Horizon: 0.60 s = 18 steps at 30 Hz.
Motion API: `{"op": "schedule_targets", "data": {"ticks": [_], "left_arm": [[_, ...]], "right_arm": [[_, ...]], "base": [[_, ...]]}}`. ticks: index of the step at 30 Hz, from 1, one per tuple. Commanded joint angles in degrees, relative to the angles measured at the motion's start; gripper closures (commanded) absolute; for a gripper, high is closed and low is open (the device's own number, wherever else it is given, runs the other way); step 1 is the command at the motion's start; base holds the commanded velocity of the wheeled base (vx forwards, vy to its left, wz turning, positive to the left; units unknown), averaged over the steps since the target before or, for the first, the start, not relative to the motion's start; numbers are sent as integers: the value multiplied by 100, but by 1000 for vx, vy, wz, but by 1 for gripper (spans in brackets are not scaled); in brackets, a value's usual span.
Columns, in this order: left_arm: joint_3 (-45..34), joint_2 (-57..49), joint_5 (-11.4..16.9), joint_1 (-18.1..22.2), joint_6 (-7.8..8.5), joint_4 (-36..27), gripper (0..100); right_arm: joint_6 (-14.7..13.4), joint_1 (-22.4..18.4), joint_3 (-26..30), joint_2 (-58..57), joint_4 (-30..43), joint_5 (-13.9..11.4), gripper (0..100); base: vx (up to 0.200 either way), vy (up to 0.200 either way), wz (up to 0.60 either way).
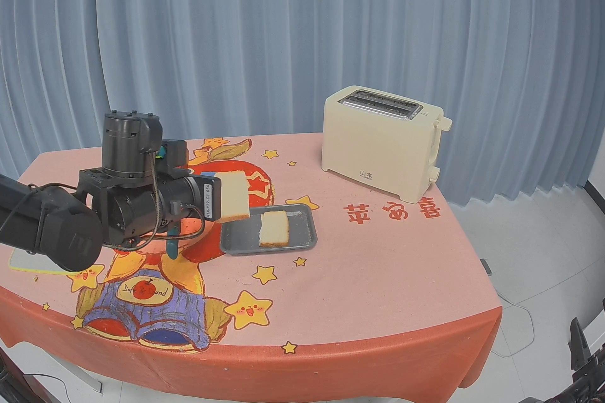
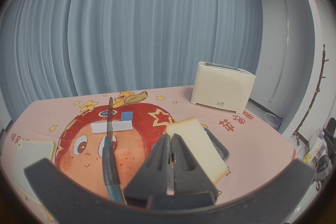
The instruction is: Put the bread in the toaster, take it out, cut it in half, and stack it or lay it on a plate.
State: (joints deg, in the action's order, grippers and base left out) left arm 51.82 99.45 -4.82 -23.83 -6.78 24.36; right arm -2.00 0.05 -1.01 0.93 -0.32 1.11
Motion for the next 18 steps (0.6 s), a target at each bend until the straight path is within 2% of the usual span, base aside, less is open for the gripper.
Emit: {"op": "schedule_targets", "data": {"ticks": [1, 18], "left_arm": [[100, 277, -11, -122, -8, 8, 100], [241, 953, -2, -245, -17, 34, 100]], "right_arm": [[-2, 4, 101, -93, 5, -5, 0], [-2, 4, 101, -93, -3, 3, 0]], "base": [[0, 0, 0], [0, 0, 0]]}}
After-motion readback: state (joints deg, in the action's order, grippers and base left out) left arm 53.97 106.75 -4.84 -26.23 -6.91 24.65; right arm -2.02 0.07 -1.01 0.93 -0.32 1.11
